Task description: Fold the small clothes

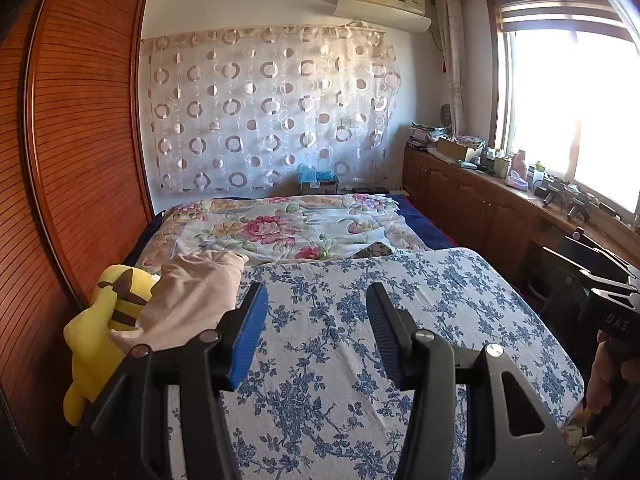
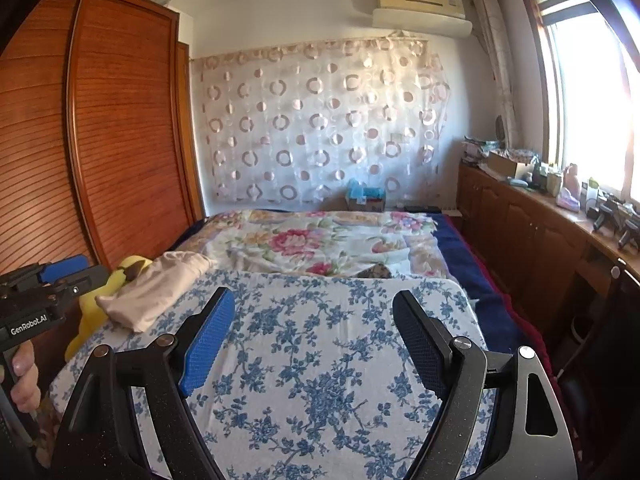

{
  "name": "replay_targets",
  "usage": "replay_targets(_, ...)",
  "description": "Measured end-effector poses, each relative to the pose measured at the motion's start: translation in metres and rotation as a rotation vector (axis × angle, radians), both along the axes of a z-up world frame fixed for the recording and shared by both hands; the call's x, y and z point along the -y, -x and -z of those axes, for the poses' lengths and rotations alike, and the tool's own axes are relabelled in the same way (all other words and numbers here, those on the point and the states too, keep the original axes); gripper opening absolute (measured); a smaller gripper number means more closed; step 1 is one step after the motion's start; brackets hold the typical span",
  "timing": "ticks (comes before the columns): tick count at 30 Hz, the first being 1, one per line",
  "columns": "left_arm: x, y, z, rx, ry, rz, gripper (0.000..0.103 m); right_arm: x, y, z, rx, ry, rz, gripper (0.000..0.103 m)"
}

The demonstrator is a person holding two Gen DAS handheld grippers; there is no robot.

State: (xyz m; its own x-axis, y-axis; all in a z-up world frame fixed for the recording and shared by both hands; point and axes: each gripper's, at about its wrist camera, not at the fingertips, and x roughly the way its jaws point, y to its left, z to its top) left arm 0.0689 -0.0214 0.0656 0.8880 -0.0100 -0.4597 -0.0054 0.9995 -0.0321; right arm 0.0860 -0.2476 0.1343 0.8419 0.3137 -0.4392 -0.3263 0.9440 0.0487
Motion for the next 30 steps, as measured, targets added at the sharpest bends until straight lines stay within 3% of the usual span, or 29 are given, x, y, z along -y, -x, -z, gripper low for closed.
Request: replay_targets(30,-0.0005,0.0061,-0.0017,0.004,-0.001,-0.009,0.051,-0.0004,0.001,-0.002,0.001,-0.003,-0.004,0.083)
